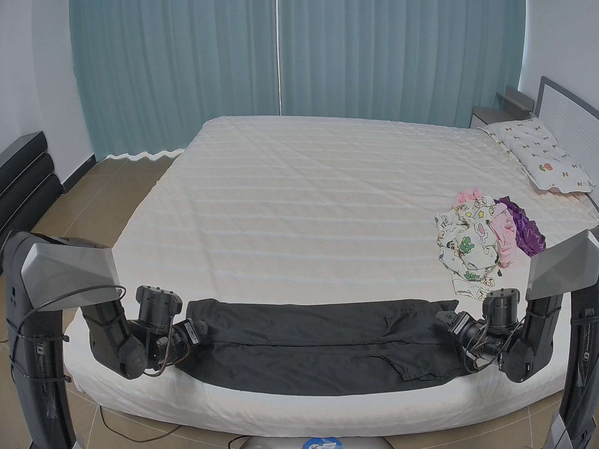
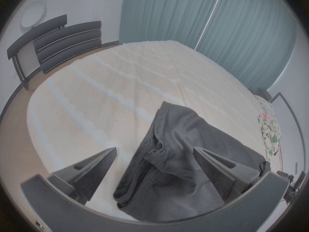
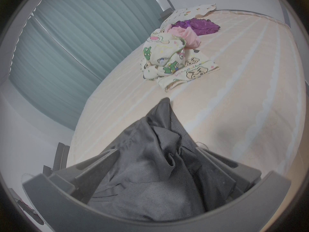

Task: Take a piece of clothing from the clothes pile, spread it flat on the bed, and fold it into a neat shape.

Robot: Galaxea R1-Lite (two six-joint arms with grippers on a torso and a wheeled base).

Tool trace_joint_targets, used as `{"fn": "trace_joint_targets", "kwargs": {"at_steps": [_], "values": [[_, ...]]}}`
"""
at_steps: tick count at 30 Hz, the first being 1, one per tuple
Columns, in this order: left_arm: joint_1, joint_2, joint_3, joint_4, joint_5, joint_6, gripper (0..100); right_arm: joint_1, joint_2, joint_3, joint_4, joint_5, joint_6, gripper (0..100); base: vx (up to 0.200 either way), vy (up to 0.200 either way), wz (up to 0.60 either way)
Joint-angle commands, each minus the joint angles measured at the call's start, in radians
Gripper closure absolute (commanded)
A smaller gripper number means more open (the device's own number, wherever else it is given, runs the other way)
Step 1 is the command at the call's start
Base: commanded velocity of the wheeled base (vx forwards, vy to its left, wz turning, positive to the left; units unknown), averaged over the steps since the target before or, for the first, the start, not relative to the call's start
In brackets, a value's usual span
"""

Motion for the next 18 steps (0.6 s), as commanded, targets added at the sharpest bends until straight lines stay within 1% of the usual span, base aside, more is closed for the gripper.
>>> {"fn": "trace_joint_targets", "kwargs": {"at_steps": [1,2,3,4,5,11,15,16,18], "values": [[0.045,-0.105,0.070,0.001,-0.019,-0.002,0,-0.013,-0.065,0.076,-0.050,0.012,0.008,0,0.000,0.000,0.00],[0.049,-0.108,0.105,-0.004,-0.082,-0.007,0,-0.016,-0.051,0.120,-0.113,0.026,0.012,0,0.000,0.000,0.00],[0.049,-0.108,0.105,-0.004,-0.082,-0.007,0,-0.016,-0.051,0.120,-0.113,0.026,0.012,0,0.000,0.000,0.00],[0.049,-0.101,0.136,-0.005,-0.134,-0.007,0,-0.014,-0.026,0.160,-0.168,0.040,0.012,0,0.000,0.000,0.00],[0.048,-0.098,0.145,-0.007,-0.145,-0.007,0,-0.013,-0.015,0.174,-0.171,0.046,0.012,0,0.000,0.000,0.00],[0.037,-0.027,0.133,-0.008,-0.151,-0.009,0,-0.013,-0.009,0.185,-0.171,0.061,0.015,0,0.000,0.000,0.00],[0.028,-0.013,0.133,-0.008,-0.146,-0.007,0,-0.010,-0.009,0.185,-0.171,0.066,0.016,0,0.000,0.000,0.00],[0.028,-0.007,0.133,-0.008,-0.145,0.001,100,-0.010,-0.012,0.185,-0.171,0.066,0.016,0,0.000,0.000,0.00],[0.028,0.004,0.133,-0.005,-0.143,0.001,100,-0.010,-0.014,0.185,-0.171,0.067,0.016,0,0.000,0.000,0.00]]}}
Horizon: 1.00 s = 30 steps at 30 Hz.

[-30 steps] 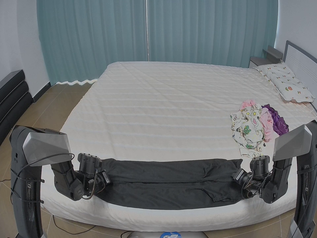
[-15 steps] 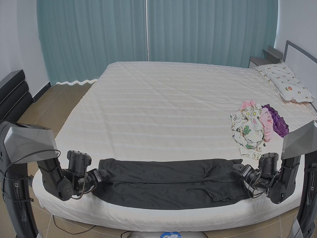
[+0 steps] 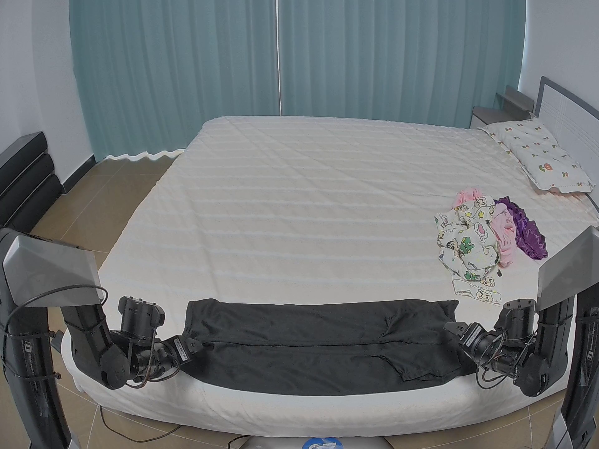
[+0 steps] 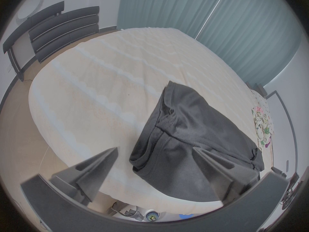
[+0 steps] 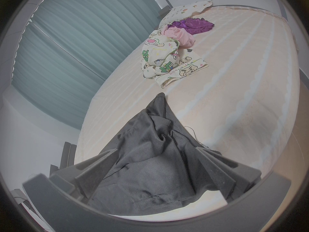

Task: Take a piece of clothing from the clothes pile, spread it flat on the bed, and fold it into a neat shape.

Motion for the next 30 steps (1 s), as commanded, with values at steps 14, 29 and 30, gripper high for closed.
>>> {"fn": "trace_joint_targets", "kwargs": {"at_steps": [14,29,30], "values": [[0.010,0.026,0.079,-0.003,0.115,-0.005,100,-0.002,0.002,0.006,-0.017,0.004,0.000,0,0.000,0.000,0.00],[0.047,-0.072,0.072,0.001,0.095,-0.008,0,-0.003,0.002,0.009,-0.017,0.007,0.003,0,0.000,0.000,0.00],[0.052,-0.093,0.060,0.003,0.080,-0.008,0,-0.002,0.001,0.009,-0.017,0.007,0.007,0,0.000,0.000,0.00]]}}
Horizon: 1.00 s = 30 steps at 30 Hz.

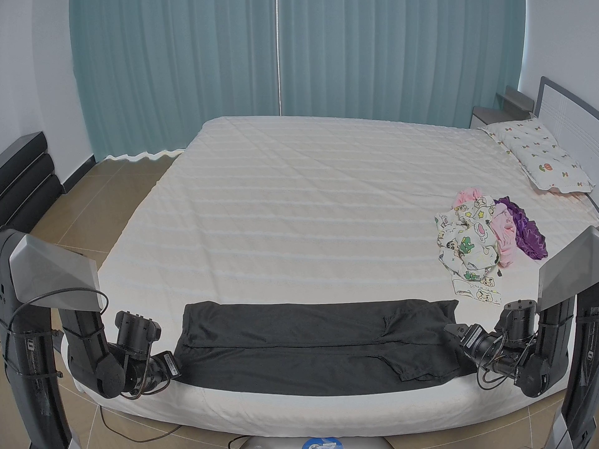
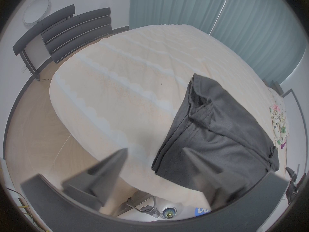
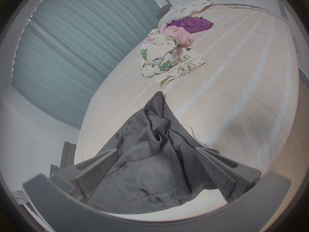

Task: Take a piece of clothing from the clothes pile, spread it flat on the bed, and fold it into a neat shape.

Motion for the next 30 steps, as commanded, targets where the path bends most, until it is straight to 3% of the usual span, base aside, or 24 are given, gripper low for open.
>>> {"fn": "trace_joint_targets", "kwargs": {"at_steps": [1,4,10,16,30], "values": [[0.030,-0.098,-0.028,0.005,-0.031,0.001,0,0.003,0.001,0.000,-0.018,0.000,0.008,0,0.000,0.000,0.00],[0.030,-0.125,-0.074,0.015,-0.083,0.010,0,0.004,-0.002,0.000,-0.018,0.002,0.025,0,0.000,0.000,0.00],[0.030,-0.032,-0.207,0.064,-0.177,0.235,0,0.009,-0.004,0.000,-0.018,0.000,0.025,0,0.000,0.000,0.00],[0.030,0.064,-0.298,0.115,-0.223,0.366,0,0.009,-0.002,0.000,-0.018,0.002,0.025,0,0.000,0.000,0.00],[0.033,0.116,-0.396,0.195,-0.241,0.399,0,0.010,-0.002,-0.003,-0.018,0.005,0.025,0,0.000,0.000,0.00]]}}
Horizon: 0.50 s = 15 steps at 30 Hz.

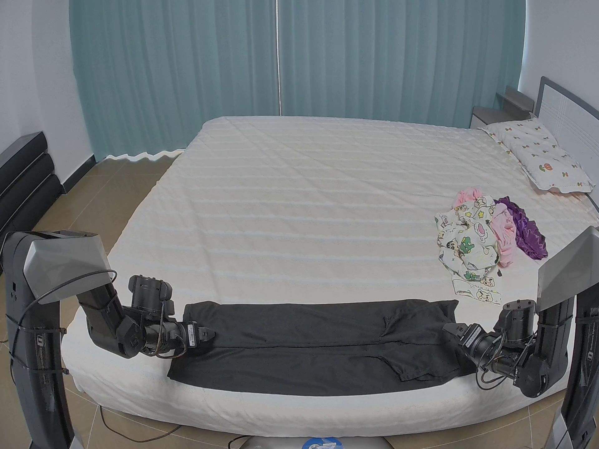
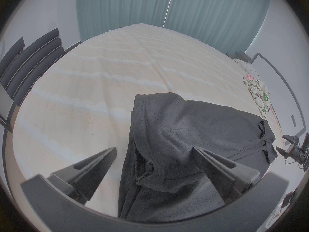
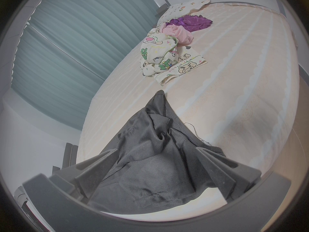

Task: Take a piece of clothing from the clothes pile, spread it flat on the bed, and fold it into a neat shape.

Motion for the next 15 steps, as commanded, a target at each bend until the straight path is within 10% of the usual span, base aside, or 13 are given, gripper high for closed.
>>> {"fn": "trace_joint_targets", "kwargs": {"at_steps": [1,15], "values": [[-0.001,0.021,-0.001,-0.001,-0.001,0.001,100,0.001,-0.001,0.002,-0.018,0.003,-0.001,0,0.000,0.000,0.00],[0.011,0.024,0.007,-0.011,-0.001,-0.009,100,0.001,0.001,0.003,-0.018,0.004,0.000,0,0.000,0.000,0.00]]}}
